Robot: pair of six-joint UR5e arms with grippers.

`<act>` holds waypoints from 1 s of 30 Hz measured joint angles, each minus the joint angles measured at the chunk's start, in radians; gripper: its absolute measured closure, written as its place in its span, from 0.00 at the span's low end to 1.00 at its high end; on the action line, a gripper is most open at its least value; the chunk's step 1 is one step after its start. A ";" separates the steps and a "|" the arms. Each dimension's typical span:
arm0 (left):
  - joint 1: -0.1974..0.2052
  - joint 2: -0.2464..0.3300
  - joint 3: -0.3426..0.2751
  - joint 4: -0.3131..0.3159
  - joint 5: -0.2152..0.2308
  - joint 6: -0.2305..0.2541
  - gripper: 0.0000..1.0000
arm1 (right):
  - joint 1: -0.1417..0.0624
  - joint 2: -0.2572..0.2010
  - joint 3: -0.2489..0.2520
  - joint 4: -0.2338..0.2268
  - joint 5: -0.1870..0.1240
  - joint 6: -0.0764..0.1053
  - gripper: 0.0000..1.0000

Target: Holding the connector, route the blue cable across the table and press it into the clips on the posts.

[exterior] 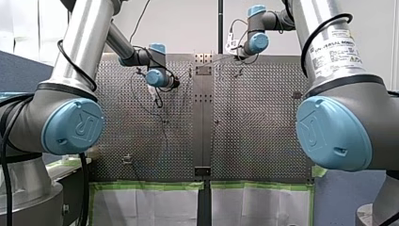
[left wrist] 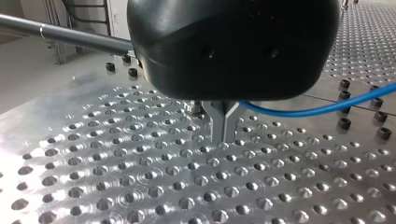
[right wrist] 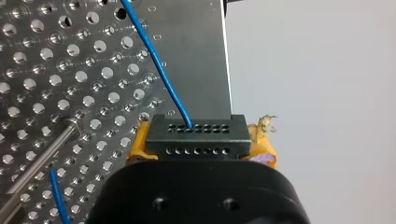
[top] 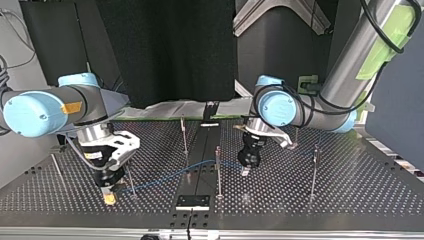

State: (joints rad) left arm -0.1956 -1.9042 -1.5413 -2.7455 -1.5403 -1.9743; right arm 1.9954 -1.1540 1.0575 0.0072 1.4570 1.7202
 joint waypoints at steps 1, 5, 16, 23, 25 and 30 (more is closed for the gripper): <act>0.000 0.000 0.000 -0.005 -0.003 0.000 0.92 | 0.001 0.000 0.000 0.001 0.000 0.000 1.00; 0.001 0.003 0.000 -0.032 -0.026 0.011 0.92 | 0.009 0.000 0.000 0.005 0.000 -0.001 1.00; -0.009 0.040 -0.032 -0.122 -0.105 0.049 0.43 | 0.058 0.000 0.002 0.021 0.005 -0.008 1.00; -0.015 0.094 -0.082 -0.182 -0.094 0.081 0.07 | 0.082 0.001 0.008 0.029 0.013 -0.008 1.00; -0.017 0.103 -0.091 -0.198 -0.089 0.088 0.00 | 0.085 0.002 0.015 0.030 0.015 -0.008 1.00; -0.023 0.129 -0.107 -0.226 -0.109 0.091 0.00 | 0.087 0.003 0.032 0.031 0.025 -0.010 1.00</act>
State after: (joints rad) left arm -0.2190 -1.7749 -1.6487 -2.9715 -1.6490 -1.8832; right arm 2.0821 -1.1512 1.0895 0.0381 1.4823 1.7103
